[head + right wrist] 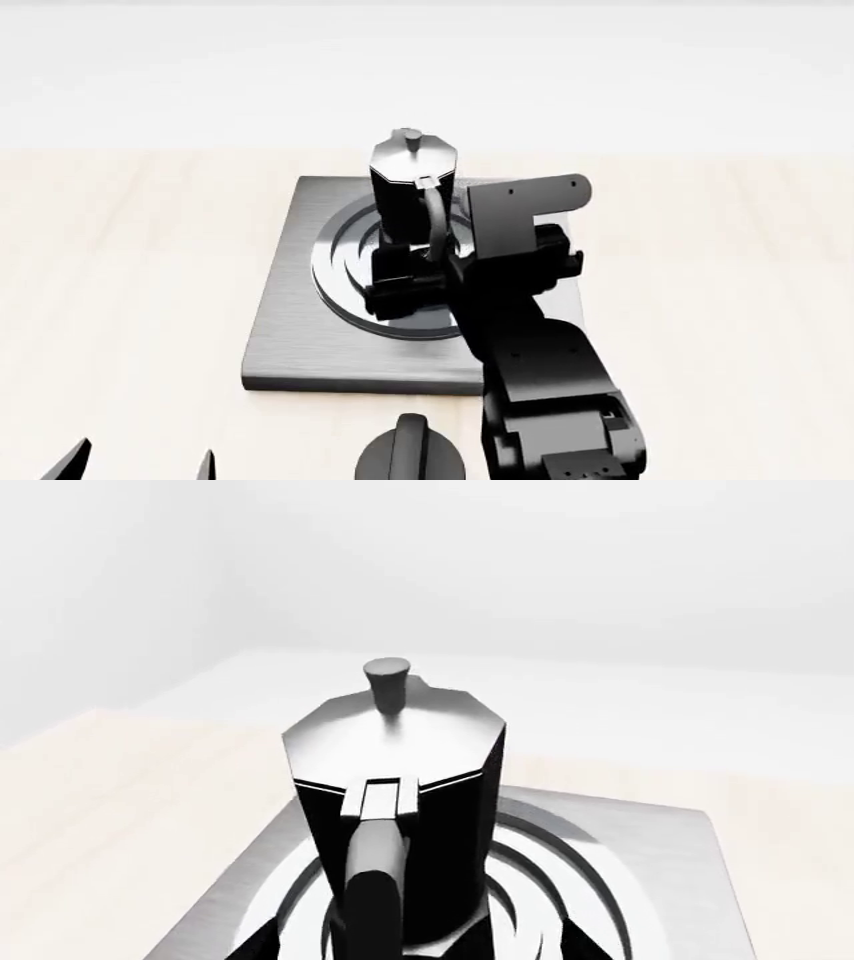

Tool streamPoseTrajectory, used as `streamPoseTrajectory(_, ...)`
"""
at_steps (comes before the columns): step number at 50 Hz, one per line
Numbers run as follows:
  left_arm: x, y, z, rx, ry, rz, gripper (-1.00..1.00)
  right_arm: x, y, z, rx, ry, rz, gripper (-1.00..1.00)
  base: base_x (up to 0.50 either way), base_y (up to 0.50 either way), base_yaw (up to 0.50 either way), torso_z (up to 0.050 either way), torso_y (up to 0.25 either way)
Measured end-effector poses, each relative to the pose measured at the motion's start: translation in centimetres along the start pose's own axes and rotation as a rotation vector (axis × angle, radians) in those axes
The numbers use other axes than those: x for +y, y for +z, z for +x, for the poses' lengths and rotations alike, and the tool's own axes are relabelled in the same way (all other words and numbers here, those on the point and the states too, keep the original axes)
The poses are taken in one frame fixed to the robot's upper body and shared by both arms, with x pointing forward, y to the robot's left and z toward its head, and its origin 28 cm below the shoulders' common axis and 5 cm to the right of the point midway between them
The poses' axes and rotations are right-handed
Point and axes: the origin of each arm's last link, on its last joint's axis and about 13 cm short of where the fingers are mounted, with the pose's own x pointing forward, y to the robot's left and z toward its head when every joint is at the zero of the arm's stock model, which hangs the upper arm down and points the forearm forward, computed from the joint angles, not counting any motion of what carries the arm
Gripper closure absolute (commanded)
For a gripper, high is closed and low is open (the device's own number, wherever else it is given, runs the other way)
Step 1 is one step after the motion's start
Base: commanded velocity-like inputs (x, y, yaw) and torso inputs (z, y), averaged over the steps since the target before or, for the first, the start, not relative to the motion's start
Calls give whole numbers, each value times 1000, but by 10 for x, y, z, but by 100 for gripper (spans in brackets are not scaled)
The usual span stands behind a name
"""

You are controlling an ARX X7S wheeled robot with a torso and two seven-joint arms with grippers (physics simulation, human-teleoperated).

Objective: Put the moka pot on the stove.

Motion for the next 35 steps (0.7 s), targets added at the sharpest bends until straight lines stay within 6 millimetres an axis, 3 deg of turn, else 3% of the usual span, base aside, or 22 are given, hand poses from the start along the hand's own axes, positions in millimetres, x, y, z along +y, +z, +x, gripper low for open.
streamPoseTrajectory(16,0,1,-2,-3,-2,1,-100,0,12,3,-73,42,-5,-100,0,0,0,0,0)
streamPoseTrajectory(35,-1,1,-2,-3,-4,2,-100,-1,10,2,-146,60,-17,-100,0,0,0,0,0)
